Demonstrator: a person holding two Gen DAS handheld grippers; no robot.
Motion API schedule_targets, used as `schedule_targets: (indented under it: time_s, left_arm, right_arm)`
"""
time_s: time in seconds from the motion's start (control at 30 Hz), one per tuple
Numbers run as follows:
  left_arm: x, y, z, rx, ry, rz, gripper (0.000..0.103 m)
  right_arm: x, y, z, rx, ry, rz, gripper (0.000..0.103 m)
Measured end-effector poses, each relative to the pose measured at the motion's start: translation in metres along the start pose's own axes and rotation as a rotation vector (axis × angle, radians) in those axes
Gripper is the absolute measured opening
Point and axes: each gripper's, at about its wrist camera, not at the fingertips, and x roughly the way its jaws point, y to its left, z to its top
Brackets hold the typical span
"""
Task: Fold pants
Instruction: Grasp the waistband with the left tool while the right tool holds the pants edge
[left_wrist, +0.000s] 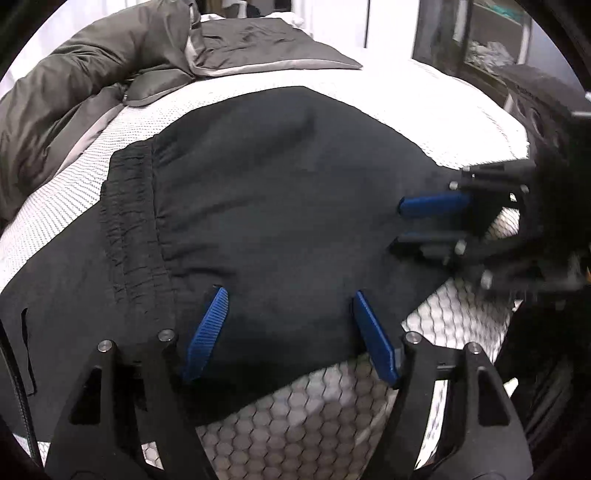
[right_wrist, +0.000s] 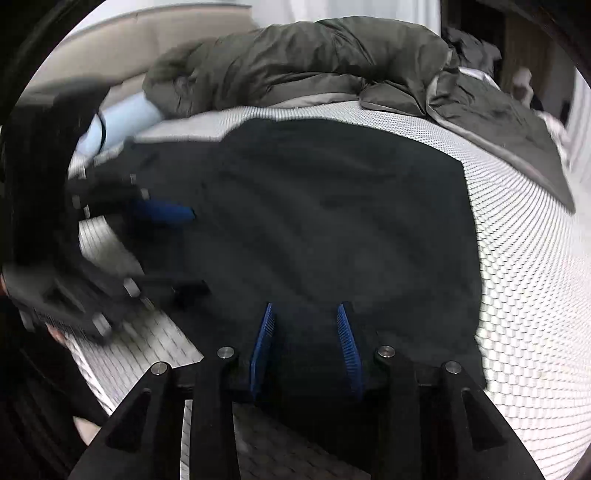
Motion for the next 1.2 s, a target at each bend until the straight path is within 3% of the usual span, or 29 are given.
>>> schedule_targets:
  time_s: [0.23, 0.43, 0.5, 0.6, 0.67, 0.73, 0.87, 1.0, 1.07, 1.13, 1.2]
  left_arm:
    - [-0.021, 0.024, -0.017, -0.056, -0.002, -0.021, 0.069]
    - [-0.045, 0.031, 0.013, -0.126, -0.133, -0.065, 0.069]
    - [-0.036, 0.039, 0.027, -0.177, -0.131, -0.022, 0.069]
    - [-0.004, 0.048, 0.046, -0.206, -0.053, 0.039, 0.067]
    - [0.017, 0.052, 0.049, -0.193, 0.038, 0.095, 0.059]
    - [0.019, 0.055, 0.047, -0.168, 0.047, 0.104, 0.059]
    - [0.006, 0.073, 0.036, -0.224, 0.02, 0.059, 0.062]
    - [0.004, 0.069, 0.031, -0.202, 0.013, 0.09, 0.064]
    - [-0.004, 0.062, 0.035, -0.2, 0.013, 0.098, 0.057]
    - [-0.016, 0.063, 0.044, -0.206, -0.027, 0.085, 0.057]
    - [-0.027, 0.064, 0.054, -0.211, -0.076, 0.066, 0.057]
  right_arm:
    - [-0.033, -0.073, -0.026, 0.217, -0.017, -0.041, 0.036]
    - [-0.045, -0.055, 0.002, 0.19, -0.131, -0.007, 0.039]
    - [-0.03, -0.04, 0.024, 0.164, -0.127, 0.013, 0.039]
    - [0.004, -0.028, 0.056, 0.176, -0.078, 0.078, 0.04]
    - [0.023, -0.022, 0.056, 0.176, -0.008, 0.043, 0.039]
    - [0.045, -0.021, 0.059, 0.144, 0.068, -0.062, 0.039]
    - [0.032, -0.046, 0.046, 0.144, 0.076, -0.226, 0.039]
    - [0.021, -0.069, 0.039, 0.18, 0.052, -0.234, 0.039]
    - [0.011, -0.071, 0.039, 0.214, 0.022, -0.192, 0.039]
    - [-0.003, -0.071, 0.043, 0.279, -0.048, -0.09, 0.039]
    - [-0.011, -0.061, 0.055, 0.262, -0.104, -0.057, 0.039]
